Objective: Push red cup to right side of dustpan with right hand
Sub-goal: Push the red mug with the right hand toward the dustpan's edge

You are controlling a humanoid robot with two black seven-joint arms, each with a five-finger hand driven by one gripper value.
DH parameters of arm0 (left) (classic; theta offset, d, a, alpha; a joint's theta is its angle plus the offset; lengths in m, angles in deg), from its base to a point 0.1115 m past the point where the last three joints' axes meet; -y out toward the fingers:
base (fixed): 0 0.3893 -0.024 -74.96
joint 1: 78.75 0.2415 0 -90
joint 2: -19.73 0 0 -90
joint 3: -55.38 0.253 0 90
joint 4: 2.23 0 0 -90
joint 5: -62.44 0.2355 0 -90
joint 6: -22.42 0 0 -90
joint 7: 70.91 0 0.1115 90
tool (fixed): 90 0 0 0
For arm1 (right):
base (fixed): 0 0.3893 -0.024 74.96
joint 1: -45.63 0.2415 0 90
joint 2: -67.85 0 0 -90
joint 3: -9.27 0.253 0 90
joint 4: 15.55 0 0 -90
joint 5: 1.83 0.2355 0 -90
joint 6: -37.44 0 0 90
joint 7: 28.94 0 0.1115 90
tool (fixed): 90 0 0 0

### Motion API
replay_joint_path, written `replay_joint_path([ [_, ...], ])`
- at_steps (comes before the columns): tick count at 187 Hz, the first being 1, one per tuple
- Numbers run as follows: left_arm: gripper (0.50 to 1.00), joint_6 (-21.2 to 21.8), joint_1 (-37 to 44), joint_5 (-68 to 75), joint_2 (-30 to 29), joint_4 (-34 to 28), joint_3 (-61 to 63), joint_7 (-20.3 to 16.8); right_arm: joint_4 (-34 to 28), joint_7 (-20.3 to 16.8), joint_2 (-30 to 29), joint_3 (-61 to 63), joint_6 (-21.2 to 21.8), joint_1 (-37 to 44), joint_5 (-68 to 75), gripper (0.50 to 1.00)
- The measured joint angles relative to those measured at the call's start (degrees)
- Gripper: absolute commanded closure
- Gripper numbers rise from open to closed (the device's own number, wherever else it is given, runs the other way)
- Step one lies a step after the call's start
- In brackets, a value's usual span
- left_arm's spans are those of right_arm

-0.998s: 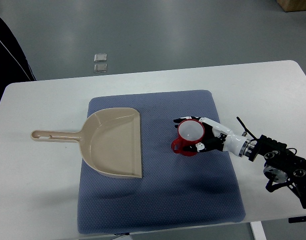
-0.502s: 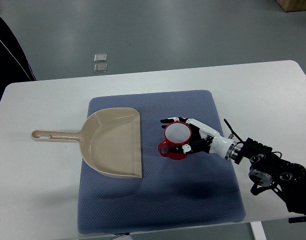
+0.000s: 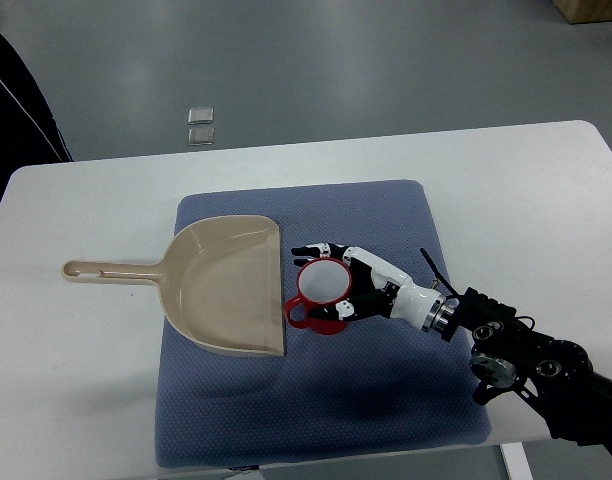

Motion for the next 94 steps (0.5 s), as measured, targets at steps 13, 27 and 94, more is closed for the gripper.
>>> replay_joint_path([
  [13, 0.5, 0.0, 0.0, 0.0, 0.0, 0.0, 0.0, 0.0, -0.5, 0.0, -0.4, -0.2, -0.7, -0.1, -0.2, 0.57],
  [27, 0.5, 0.0, 0.0, 0.0, 0.0, 0.0, 0.0, 0.0, -0.9, 0.0, -0.5, -0.3, -1.2, -0.4, -0.2, 0.57],
  [94, 0.5, 0.0, 0.0, 0.0, 0.0, 0.1, 0.0, 0.0, -1.5, 0.0, -1.4, -0.6, -2.0, -0.7, -0.9, 0.568],
])
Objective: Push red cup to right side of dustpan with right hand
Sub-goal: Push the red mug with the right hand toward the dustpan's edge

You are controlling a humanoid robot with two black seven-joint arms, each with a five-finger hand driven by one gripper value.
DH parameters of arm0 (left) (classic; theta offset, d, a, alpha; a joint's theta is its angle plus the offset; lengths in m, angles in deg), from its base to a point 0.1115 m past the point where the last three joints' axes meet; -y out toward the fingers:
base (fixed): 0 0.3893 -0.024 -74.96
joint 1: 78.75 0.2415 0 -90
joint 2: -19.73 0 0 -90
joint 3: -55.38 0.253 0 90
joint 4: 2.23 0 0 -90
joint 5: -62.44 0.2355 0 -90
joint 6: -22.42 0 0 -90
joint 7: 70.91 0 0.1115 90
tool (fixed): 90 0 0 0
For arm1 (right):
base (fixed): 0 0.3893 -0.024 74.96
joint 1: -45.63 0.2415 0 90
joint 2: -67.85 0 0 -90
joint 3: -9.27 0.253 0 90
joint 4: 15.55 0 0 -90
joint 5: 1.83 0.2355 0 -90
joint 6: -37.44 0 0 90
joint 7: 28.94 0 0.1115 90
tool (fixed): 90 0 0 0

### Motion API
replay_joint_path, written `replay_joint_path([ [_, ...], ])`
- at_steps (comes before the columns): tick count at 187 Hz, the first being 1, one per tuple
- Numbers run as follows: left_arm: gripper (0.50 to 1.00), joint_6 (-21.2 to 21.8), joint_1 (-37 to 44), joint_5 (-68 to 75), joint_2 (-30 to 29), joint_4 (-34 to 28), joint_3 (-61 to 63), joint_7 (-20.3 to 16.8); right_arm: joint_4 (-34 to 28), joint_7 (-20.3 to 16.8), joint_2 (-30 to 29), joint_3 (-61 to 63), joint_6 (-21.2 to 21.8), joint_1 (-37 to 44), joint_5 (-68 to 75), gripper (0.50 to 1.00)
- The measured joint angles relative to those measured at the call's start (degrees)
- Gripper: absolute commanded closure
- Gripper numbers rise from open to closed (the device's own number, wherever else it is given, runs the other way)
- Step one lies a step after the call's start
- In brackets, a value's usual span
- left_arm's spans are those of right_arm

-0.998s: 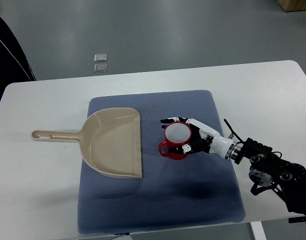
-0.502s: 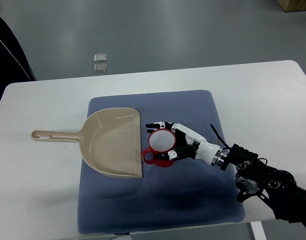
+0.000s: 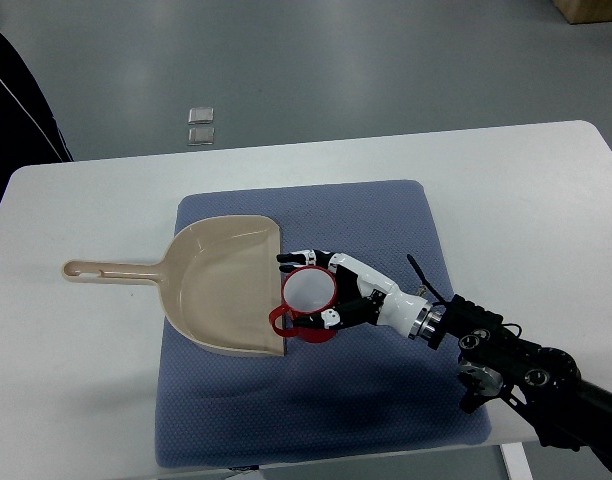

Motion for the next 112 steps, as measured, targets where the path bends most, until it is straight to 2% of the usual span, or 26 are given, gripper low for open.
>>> replay_joint_path([
  [57, 0.5, 0.0, 0.0, 0.0, 0.0, -0.1, 0.0, 0.0, -1.8, 0.0, 0.0, 0.0, 0.4, 0.0, 0.0, 0.568],
  [112, 0.5, 0.0, 0.0, 0.0, 0.0, -0.1, 0.0, 0.0, -4.0, 0.0, 2.5, 0.4, 2.1, 0.8, 0.1, 0.568],
])
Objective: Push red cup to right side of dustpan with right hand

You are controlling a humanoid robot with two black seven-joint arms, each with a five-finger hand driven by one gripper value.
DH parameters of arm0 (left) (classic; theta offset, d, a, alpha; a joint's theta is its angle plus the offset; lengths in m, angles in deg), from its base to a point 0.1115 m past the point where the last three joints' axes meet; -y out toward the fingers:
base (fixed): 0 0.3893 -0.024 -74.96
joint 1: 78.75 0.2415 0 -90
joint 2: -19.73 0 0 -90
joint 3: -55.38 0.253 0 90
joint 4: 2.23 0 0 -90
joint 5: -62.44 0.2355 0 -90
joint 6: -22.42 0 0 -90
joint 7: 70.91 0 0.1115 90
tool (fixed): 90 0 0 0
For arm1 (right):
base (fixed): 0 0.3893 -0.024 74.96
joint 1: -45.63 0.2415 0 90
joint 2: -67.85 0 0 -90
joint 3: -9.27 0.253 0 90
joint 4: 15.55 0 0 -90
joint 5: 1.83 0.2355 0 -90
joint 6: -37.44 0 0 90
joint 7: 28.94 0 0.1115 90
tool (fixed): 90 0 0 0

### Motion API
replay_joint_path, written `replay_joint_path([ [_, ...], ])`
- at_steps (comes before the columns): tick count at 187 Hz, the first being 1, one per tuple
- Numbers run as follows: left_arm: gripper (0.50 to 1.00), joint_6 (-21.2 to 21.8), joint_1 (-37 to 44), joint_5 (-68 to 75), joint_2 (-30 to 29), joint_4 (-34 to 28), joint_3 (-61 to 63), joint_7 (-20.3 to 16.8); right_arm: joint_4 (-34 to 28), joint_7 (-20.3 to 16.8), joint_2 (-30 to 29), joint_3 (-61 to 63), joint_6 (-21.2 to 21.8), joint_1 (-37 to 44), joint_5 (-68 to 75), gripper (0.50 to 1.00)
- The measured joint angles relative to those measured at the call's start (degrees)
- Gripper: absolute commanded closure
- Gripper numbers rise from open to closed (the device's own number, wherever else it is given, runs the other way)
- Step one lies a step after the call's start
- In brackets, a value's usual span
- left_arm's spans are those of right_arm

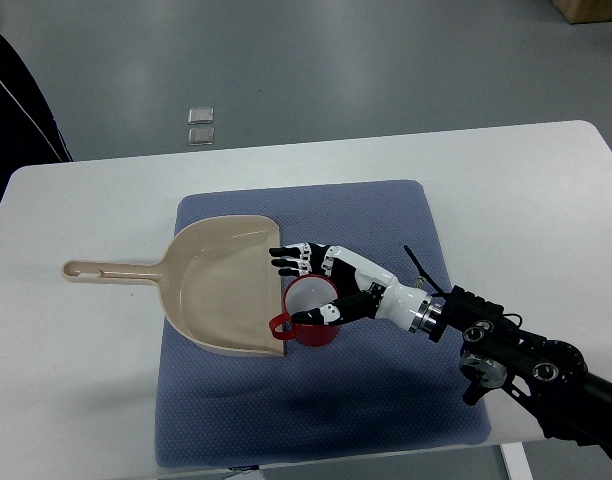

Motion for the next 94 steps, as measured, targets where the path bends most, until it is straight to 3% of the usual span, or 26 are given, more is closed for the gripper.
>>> replay_joint_path([
  [94, 0.5, 0.0, 0.0, 0.0, 0.0, 0.0, 0.0, 0.0, -0.3, 0.0, 7.4, 5.0, 2.7, 4.8, 1.4, 0.568],
])
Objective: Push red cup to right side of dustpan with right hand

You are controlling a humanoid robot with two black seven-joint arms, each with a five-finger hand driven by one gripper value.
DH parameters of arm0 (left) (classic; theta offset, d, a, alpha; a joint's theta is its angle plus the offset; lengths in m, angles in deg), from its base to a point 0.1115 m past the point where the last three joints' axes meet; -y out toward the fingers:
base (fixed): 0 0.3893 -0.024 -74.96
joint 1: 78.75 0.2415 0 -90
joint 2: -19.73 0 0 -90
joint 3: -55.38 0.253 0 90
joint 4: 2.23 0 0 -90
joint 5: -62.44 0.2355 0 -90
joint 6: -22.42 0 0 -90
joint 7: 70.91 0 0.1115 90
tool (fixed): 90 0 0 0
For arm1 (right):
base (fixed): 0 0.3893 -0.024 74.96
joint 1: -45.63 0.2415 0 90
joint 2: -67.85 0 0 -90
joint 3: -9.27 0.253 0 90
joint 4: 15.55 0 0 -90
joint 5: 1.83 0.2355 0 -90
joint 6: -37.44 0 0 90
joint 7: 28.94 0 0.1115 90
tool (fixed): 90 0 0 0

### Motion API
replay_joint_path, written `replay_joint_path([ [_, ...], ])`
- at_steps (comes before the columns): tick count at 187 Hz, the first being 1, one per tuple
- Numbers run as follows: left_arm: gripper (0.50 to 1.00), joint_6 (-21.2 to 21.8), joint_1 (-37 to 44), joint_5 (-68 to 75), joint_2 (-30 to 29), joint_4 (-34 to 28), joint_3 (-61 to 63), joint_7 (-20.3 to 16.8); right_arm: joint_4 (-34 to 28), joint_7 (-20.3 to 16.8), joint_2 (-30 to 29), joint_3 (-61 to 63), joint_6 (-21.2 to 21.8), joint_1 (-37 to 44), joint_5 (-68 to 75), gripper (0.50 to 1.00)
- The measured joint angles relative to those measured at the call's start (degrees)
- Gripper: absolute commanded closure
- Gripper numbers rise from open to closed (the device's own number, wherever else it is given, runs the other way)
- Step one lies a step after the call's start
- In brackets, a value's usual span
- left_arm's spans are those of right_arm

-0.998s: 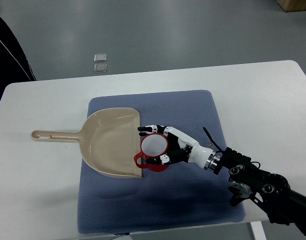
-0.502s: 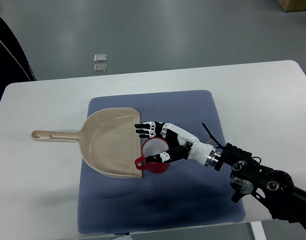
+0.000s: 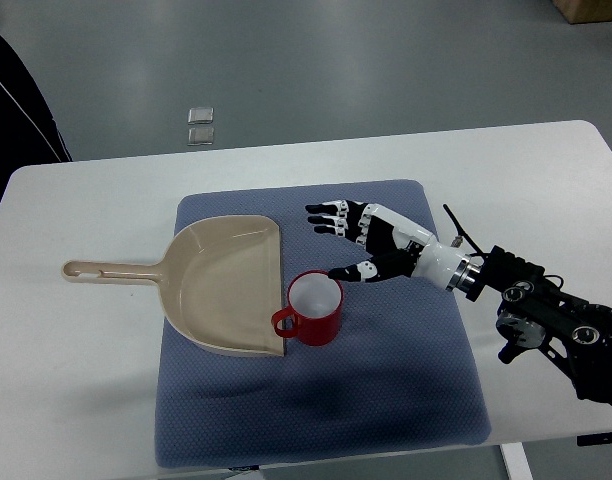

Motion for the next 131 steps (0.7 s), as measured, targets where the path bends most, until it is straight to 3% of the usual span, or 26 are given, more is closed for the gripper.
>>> replay_joint_path([
  [19, 0.5, 0.0, 0.0, 0.0, 0.0, 0.0, 0.0, 0.0, 0.7, -3.1, 2.0, 2.3, 0.1, 1.8, 2.7, 0.568],
  [56, 0.5, 0.0, 0.0, 0.0, 0.0, 0.0, 0.0, 0.0, 4.3, -18.2, 4.3, 5.2, -0.7, 5.3, 13.7, 0.568],
  [86, 0.5, 0.0, 0.0, 0.0, 0.0, 0.0, 0.0, 0.0, 7.3, -27.3, 4.4, 6.7, -1.2, 6.7, 20.5, 0.568],
  [131, 0.5, 0.0, 0.0, 0.0, 0.0, 0.0, 0.0, 0.0, 9.0, -40.0, 3.3, 6.9, -8.0, 8.9, 31.4, 0.568],
])
